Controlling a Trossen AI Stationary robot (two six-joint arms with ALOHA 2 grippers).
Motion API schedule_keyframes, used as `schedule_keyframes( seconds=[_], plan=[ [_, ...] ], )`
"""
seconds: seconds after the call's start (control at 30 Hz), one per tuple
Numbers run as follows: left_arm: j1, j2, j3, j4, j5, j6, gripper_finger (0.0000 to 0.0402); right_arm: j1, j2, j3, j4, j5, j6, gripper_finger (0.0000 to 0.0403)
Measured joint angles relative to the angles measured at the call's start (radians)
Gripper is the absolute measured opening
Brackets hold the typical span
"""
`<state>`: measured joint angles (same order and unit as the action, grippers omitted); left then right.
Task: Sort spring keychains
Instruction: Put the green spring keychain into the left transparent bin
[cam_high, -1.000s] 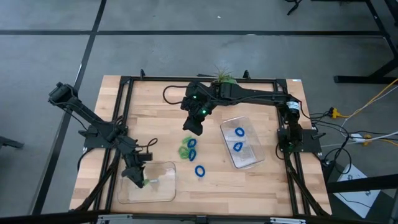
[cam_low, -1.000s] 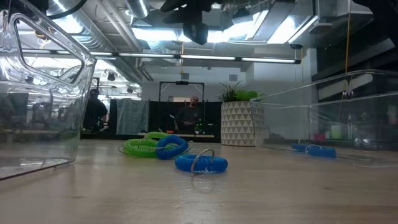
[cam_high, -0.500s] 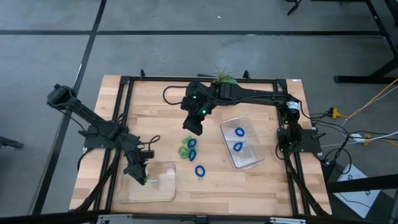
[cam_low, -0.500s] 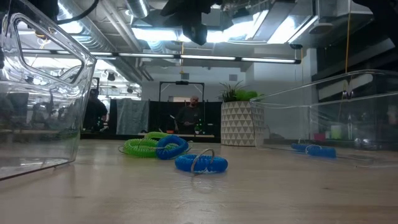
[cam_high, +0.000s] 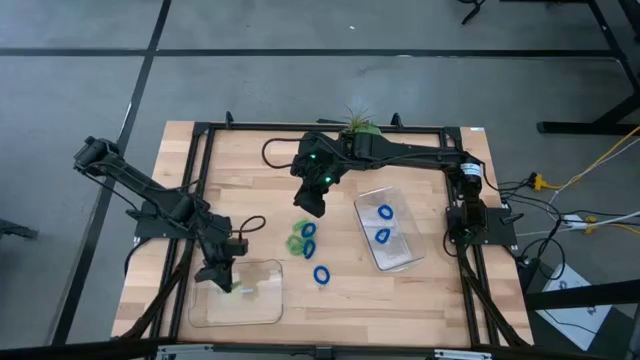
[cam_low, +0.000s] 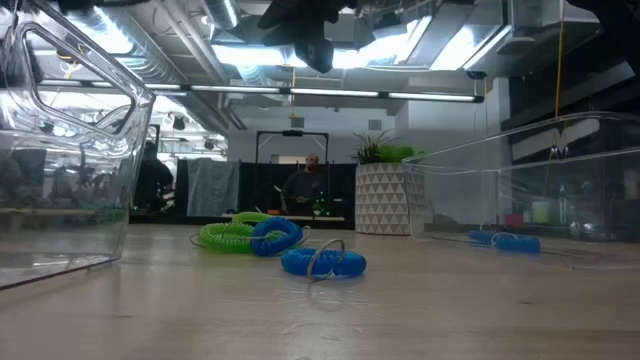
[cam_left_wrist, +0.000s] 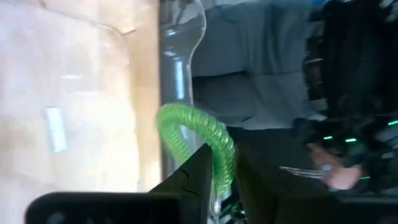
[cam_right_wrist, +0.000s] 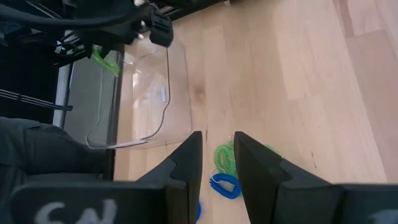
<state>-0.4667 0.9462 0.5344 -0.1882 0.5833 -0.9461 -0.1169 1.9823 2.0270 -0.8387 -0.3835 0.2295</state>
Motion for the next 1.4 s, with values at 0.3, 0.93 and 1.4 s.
schedule_keyframes(
  seconds=[0.3, 0.93, 1.4],
  plan=[
    [-0.018, 0.005, 0.048, -0.115, -0.055, 0.046, 0.0045, 0.000, 0.000, 0.000, 0.000, 0.000, -0.003, 0.0093],
    [-0.043, 0.019, 0.048, -0.156, -0.122, 0.012, 0.0105, 0.000, 0.000, 0.000, 0.000, 0.000, -0.029, 0.0093],
    [-0.043, 0.019, 0.048, -0.152, -0.144, -0.010, 0.0191, -0.003, 0.000, 0.000, -0.006, 0.000, -0.056, 0.0093]
  ],
)
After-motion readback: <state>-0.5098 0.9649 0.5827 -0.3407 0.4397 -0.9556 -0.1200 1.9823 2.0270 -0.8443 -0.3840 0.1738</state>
